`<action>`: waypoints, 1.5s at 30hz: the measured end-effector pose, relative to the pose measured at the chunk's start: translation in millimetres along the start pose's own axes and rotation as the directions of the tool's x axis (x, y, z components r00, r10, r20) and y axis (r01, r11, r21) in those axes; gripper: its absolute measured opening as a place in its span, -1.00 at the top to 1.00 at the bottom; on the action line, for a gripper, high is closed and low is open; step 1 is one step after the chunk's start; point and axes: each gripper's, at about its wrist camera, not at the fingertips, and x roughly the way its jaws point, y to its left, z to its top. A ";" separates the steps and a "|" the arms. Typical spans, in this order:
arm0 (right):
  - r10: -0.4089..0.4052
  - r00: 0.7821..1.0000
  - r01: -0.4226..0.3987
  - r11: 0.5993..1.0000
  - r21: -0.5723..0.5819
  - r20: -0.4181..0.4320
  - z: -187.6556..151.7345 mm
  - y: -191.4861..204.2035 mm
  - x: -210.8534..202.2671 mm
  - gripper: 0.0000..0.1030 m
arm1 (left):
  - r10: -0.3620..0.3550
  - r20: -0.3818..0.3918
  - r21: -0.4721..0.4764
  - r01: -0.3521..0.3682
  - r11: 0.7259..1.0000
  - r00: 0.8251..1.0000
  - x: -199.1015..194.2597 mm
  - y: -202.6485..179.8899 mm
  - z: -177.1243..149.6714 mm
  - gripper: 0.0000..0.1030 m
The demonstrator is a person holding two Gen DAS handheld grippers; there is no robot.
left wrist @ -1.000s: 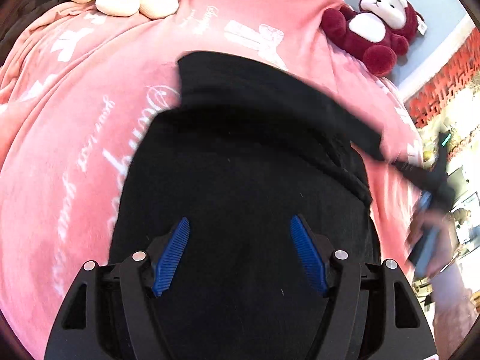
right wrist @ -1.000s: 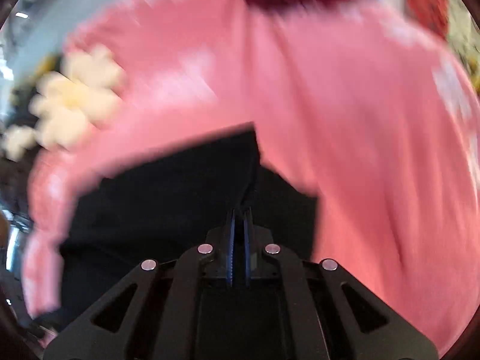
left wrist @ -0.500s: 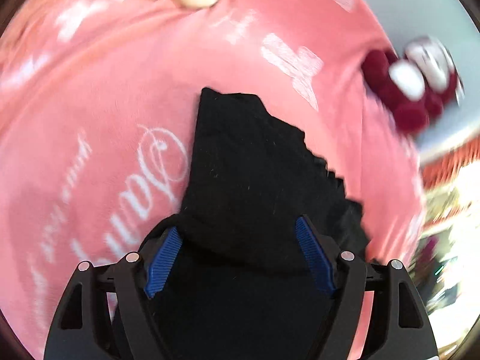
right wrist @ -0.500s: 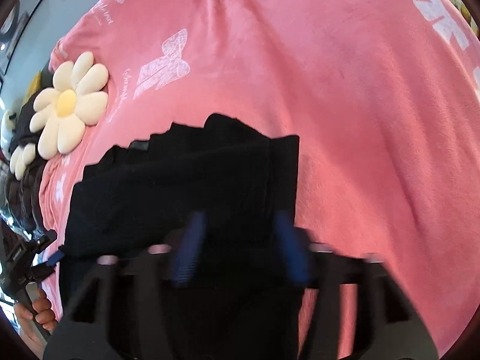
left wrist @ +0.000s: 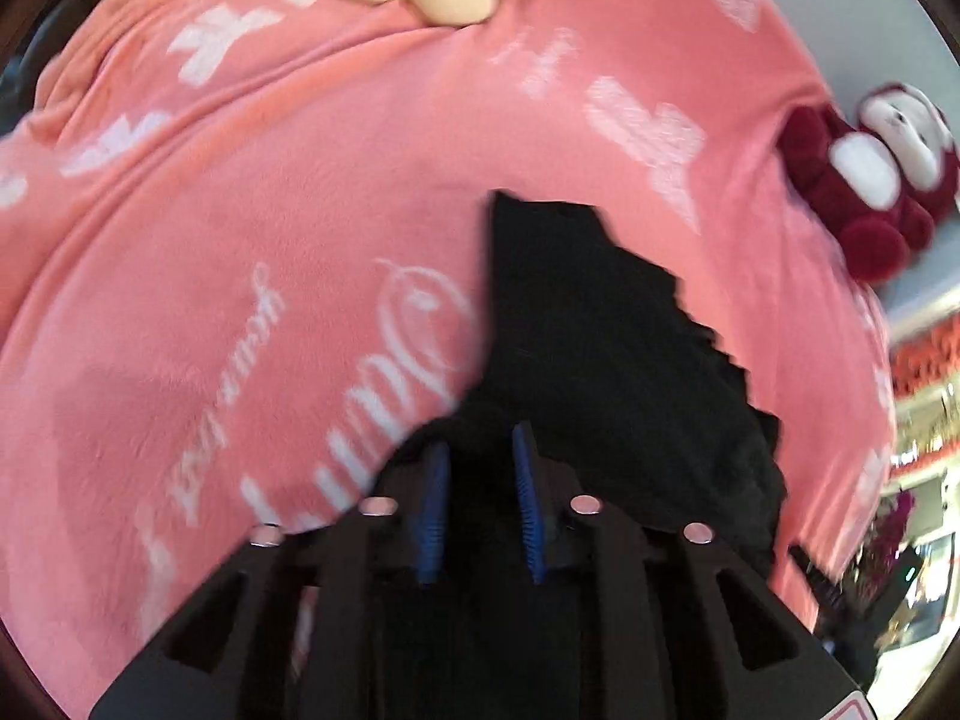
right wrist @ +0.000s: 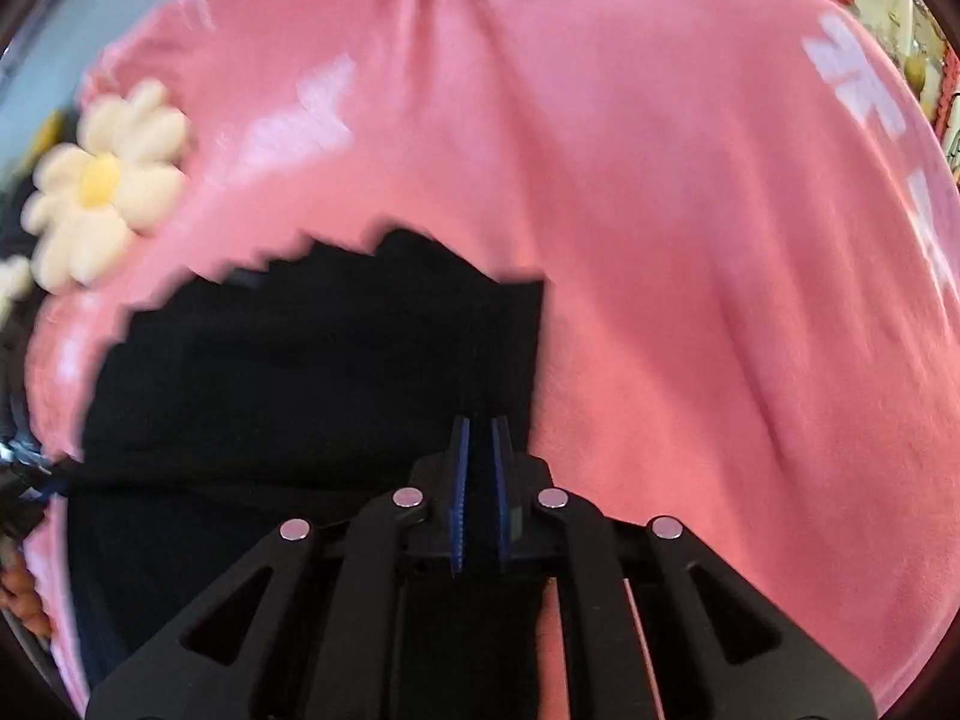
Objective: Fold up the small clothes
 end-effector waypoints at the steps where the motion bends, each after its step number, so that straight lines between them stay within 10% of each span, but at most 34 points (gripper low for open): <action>1: 0.023 1.000 -0.023 1.000 -0.015 0.008 5.5 9.3 -2.3 0.86 | -0.018 0.016 0.009 0.018 1.000 1.000 -7.8 -4.2 -2.3 0.23; 8: 0.064 0.996 -0.068 0.995 -0.076 -0.055 18.8 55.6 35.5 0.86 | -0.131 0.117 0.066 0.124 0.990 0.984 -9.4 -60.2 30.7 -0.34; 14: 0.009 0.992 -0.023 0.994 -0.110 -0.129 15.2 49.7 88.4 0.95 | 0.088 0.044 0.056 -0.090 0.994 0.995 79.1 -39.5 51.9 0.00; 21: -0.054 0.994 0.043 0.993 -0.110 -0.100 18.0 43.1 101.2 0.95 | 0.211 0.095 0.269 -0.229 0.936 0.973 101.4 -66.2 59.4 -0.30; 26: -0.003 0.999 0.002 1.000 -0.031 -0.032 6.2 24.6 39.5 0.84 | 0.099 0.049 0.231 -0.108 0.967 0.994 65.6 -59.9 51.1 -0.30; 28: -0.011 1.000 0.011 0.998 -0.062 0.000 -21.7 10.8 -3.8 0.73 | 0.051 0.034 0.248 -0.058 0.967 0.998 37.6 -49.8 33.6 -0.37; 31: -0.044 0.999 0.042 0.998 -0.053 -0.025 -76.5 -21.1 -52.5 -0.10 | 0.032 0.043 0.266 -0.042 0.963 0.999 -20.0 -14.8 -15.4 -0.55; 39: -0.021 0.973 0.036 0.997 0.065 -0.229 -219.2 -67.0 -133.1 -0.35 | 0.106 -0.132 0.116 -0.091 0.989 0.985 -98.8 104.9 -149.6 -0.60; 45: 0.060 0.961 -0.021 0.989 0.146 -0.270 -267.7 -52.8 -145.1 -0.43 | 0.064 -0.156 0.090 -0.050 0.995 0.986 -118.4 110.6 -202.5 -0.61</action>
